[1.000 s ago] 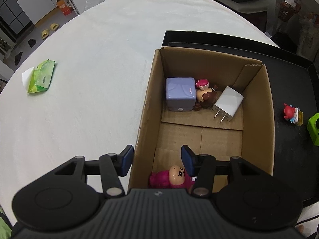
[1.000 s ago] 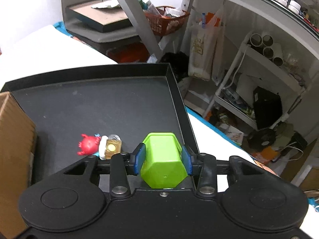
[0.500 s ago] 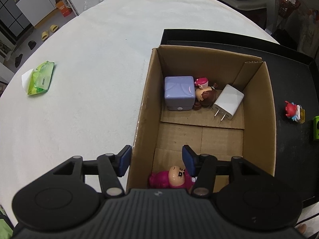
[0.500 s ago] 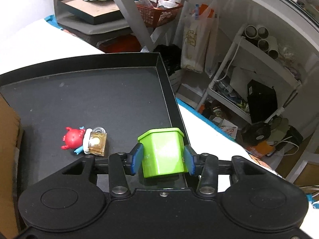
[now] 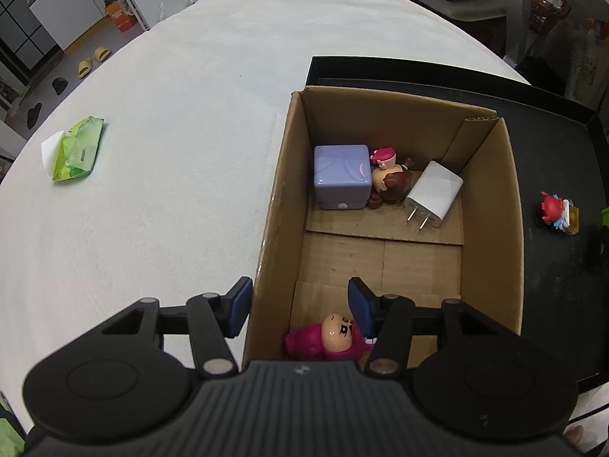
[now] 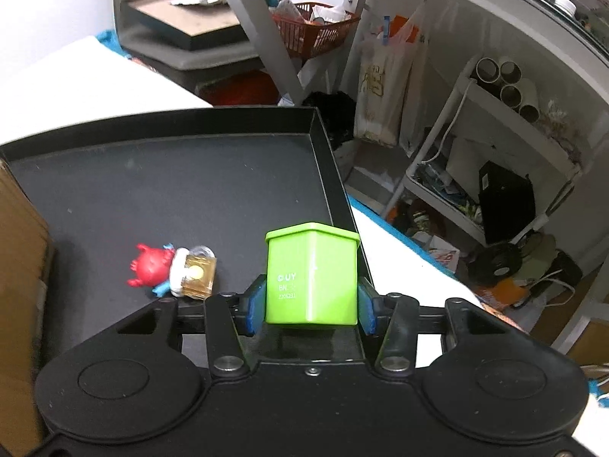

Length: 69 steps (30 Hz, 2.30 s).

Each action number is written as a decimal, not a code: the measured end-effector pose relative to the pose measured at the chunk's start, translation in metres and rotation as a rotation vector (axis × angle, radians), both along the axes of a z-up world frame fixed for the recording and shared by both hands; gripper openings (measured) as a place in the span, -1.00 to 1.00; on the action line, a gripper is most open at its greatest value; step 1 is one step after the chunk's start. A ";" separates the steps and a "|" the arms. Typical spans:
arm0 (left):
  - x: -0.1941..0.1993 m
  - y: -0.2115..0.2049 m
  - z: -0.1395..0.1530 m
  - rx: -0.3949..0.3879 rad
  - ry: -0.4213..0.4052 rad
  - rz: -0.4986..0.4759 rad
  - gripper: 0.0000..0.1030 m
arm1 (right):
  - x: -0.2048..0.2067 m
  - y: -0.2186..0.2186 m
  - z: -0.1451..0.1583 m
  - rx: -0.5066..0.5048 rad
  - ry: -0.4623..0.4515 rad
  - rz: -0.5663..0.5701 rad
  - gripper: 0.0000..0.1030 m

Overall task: Organize rigid objects
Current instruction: 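Lift the green block with the right gripper into the box and release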

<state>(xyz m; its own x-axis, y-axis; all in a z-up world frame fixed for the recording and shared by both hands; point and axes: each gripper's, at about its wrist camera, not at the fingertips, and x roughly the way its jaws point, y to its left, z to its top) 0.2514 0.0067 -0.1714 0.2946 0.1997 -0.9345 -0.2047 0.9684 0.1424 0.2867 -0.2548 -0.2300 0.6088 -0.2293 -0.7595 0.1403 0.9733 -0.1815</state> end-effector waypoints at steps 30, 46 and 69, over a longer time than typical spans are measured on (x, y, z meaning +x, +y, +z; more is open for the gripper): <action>-0.017 0.040 0.000 -0.124 -0.087 -0.017 -0.10 | -0.036 0.091 0.080 0.189 -0.193 0.328 -0.10; -0.019 0.066 -0.018 -0.265 -0.079 -0.001 -0.78 | -0.038 0.151 0.068 0.180 -0.131 0.446 -0.10; -0.015 0.081 -0.022 -0.337 -0.060 -0.037 -0.76 | -0.021 0.190 0.033 0.300 0.065 0.467 -0.09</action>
